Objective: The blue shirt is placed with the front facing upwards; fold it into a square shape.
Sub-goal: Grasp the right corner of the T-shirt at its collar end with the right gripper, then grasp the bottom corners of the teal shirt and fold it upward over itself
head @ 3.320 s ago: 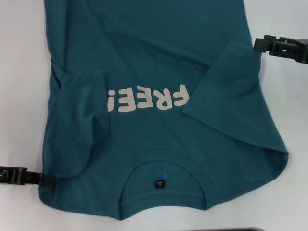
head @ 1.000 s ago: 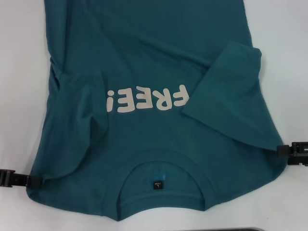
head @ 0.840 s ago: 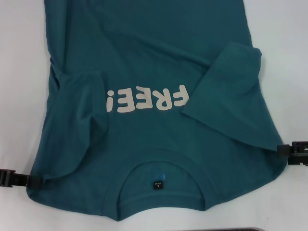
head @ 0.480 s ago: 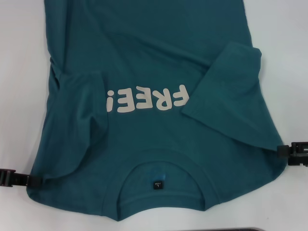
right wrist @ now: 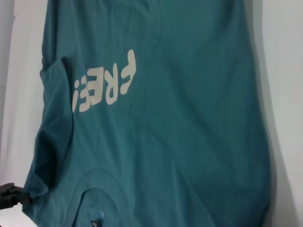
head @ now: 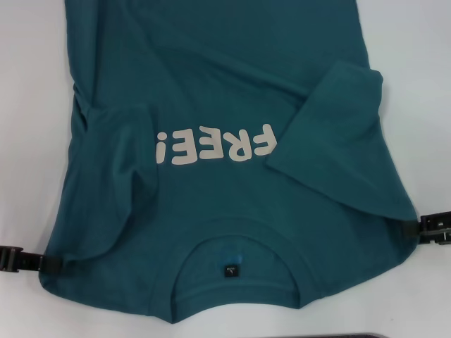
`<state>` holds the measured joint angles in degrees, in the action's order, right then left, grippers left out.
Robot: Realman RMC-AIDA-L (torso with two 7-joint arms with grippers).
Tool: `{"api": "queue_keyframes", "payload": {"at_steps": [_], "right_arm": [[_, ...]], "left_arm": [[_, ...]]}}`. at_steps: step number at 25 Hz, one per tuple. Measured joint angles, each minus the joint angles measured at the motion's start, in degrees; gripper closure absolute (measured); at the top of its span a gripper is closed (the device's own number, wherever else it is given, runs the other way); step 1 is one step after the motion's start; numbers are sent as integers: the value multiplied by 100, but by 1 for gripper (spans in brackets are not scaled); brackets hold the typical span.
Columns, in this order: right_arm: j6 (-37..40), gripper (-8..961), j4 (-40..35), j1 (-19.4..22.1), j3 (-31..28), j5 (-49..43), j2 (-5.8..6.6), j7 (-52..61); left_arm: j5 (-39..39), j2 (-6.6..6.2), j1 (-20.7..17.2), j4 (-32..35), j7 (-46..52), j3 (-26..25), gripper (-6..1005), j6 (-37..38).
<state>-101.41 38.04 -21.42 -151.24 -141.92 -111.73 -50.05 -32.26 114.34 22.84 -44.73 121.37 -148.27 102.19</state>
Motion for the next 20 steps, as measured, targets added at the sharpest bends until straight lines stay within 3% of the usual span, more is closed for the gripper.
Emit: {"api": "queue_keyframes", "payload": {"at_steps": [10,16,20], "right_arm": [[84,635,27,0,-28,-107,-15,164],[90,861,44,30,-39,-86,-28,154],[90,889,61,50,-74,-73,-52,74]], "left_arm": [[0,-32,2,-1,-4,0,941,-25],[0,-43,35,0,-8,0,942,-28],[0,-44,45,4,-9,0,941,-30]]}}
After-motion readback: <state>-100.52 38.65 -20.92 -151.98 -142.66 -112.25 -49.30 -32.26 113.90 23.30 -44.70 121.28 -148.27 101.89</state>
